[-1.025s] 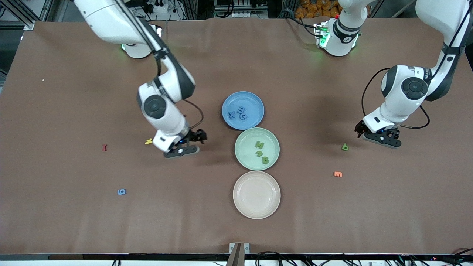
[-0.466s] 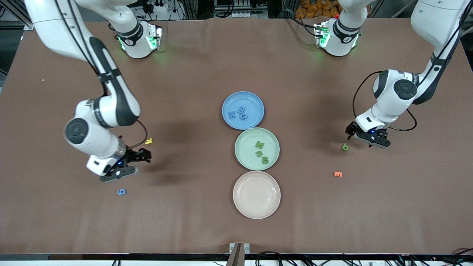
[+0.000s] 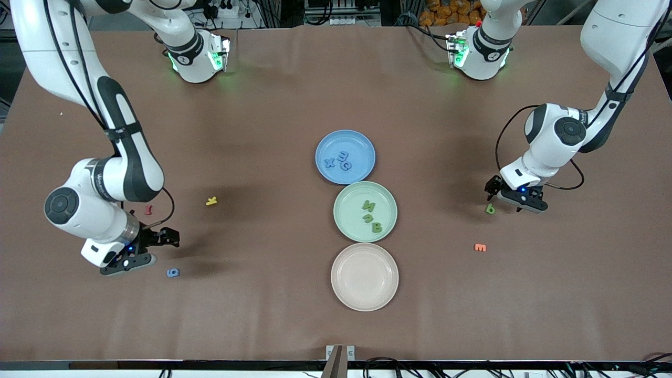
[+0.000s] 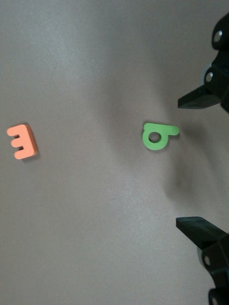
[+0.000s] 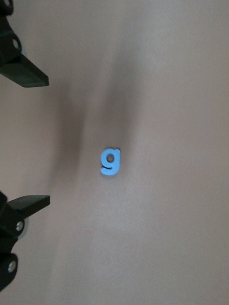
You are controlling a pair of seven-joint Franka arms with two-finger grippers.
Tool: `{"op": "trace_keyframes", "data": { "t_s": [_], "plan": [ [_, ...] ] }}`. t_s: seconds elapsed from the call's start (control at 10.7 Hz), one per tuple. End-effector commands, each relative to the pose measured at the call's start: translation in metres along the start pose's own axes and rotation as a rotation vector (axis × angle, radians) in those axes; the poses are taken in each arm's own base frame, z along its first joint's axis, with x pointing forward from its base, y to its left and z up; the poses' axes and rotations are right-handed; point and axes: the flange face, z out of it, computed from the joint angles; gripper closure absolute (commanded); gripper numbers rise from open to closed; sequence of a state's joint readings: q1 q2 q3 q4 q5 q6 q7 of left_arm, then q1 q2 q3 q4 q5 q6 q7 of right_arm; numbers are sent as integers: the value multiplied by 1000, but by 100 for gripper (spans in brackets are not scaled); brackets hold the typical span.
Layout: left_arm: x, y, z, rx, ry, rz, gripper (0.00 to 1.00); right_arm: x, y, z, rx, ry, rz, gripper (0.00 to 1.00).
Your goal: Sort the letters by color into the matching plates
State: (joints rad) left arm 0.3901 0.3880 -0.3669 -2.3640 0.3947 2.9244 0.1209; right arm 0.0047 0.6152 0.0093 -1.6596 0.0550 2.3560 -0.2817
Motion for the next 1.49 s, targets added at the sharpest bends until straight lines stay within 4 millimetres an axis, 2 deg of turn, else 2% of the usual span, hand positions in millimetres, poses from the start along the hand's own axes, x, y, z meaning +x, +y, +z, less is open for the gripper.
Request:
{"op": "trace_keyframes", "data": {
  "t_s": [0.0, 0.28, 0.47, 0.75, 1.3, 1.4],
  "plan": [
    [11, 8, 1, -3, 18, 6, 0, 19, 19, 17, -9, 7, 4, 0],
    [13, 13, 8, -15, 11, 7, 4, 40, 23, 38, -17, 12, 3, 0],
    [15, 19, 11, -20, 6, 10, 8, 48, 16, 44, -21, 20, -8, 0],
    [14, 18, 13, -23, -8, 8, 10, 50, 14, 59, -26, 15, -3, 0],
    [13, 15, 22, -34, -16, -3, 18, 48, 14, 71, -38, 37, -10, 0],
    [12, 14, 22, -35, -15, -2, 21, 47, 13, 76, -39, 34, -13, 5]
  ]
}}
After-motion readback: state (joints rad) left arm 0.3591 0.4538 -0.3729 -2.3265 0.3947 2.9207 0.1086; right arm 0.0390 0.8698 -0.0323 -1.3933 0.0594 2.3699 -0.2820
